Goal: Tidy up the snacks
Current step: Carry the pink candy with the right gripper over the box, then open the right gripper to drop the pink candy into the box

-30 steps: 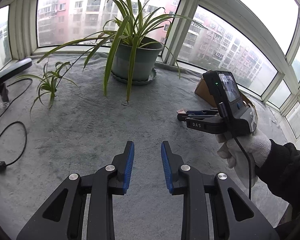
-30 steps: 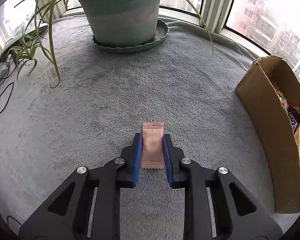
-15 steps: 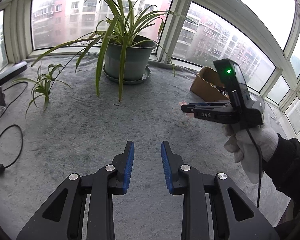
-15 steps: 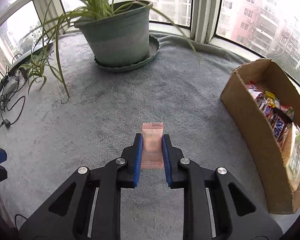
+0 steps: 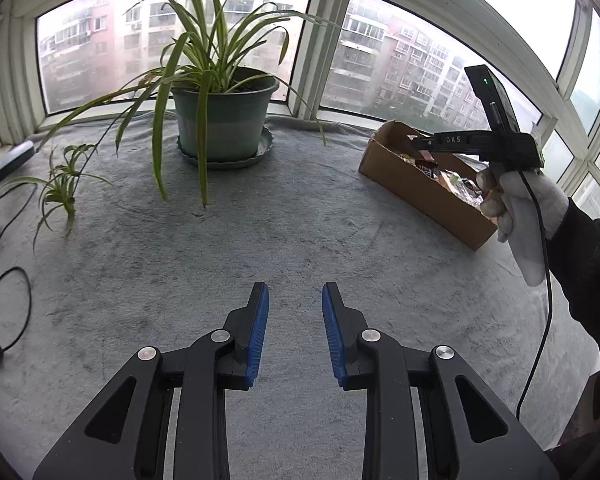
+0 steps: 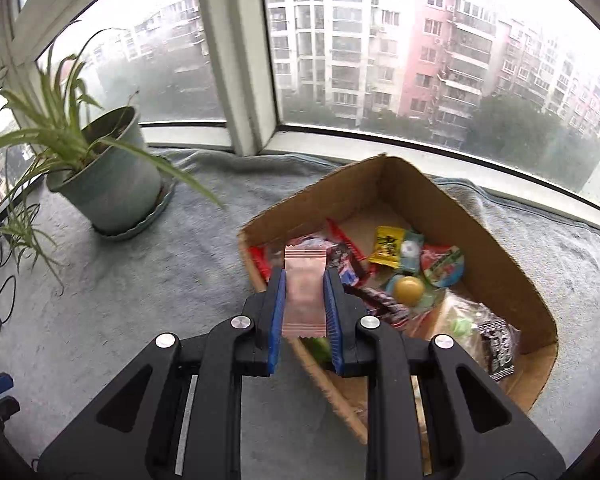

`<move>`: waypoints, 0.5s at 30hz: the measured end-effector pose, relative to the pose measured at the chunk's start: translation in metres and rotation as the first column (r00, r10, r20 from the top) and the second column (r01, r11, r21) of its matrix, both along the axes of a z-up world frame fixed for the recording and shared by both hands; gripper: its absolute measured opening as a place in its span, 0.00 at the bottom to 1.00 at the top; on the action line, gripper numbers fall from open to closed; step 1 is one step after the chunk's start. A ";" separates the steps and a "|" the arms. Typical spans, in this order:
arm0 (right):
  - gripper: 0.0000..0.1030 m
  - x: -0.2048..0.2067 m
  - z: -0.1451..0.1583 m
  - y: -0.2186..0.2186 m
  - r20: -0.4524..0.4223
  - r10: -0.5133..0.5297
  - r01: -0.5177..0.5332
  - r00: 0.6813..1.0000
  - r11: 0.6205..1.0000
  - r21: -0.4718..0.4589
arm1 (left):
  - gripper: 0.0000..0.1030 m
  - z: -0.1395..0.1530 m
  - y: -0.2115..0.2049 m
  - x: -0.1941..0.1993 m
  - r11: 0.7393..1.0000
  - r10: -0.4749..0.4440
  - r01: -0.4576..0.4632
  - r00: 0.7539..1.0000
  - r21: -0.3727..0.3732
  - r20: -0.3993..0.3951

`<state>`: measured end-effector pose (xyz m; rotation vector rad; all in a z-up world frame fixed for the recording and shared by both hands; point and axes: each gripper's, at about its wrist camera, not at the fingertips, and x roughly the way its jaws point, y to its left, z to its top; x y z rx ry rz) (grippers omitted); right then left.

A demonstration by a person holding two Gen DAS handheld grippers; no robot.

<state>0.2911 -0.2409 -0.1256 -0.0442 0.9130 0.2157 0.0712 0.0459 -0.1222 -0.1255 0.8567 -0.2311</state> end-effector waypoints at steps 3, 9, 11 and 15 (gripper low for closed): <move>0.19 0.011 -0.004 -0.017 -0.009 -0.040 0.040 0.999 0.999 -0.003 | 0.25 0.000 -0.005 0.000 1.000 -0.008 0.008 1.000 0.000 -0.003; 0.20 0.015 -0.011 -0.036 -0.028 -0.076 0.077 0.997 0.997 0.008 | 0.25 0.000 -0.017 0.002 1.000 -0.029 0.029 1.000 0.010 -0.009; 0.20 0.016 -0.013 -0.038 -0.027 -0.083 0.084 0.996 0.996 0.005 | 0.25 0.001 -0.020 0.003 0.999 -0.035 0.035 0.999 0.015 -0.010; 0.20 0.013 -0.013 -0.042 -0.026 -0.087 0.087 0.996 0.996 0.004 | 0.25 0.006 -0.028 0.002 0.999 -0.046 0.046 0.999 0.016 -0.003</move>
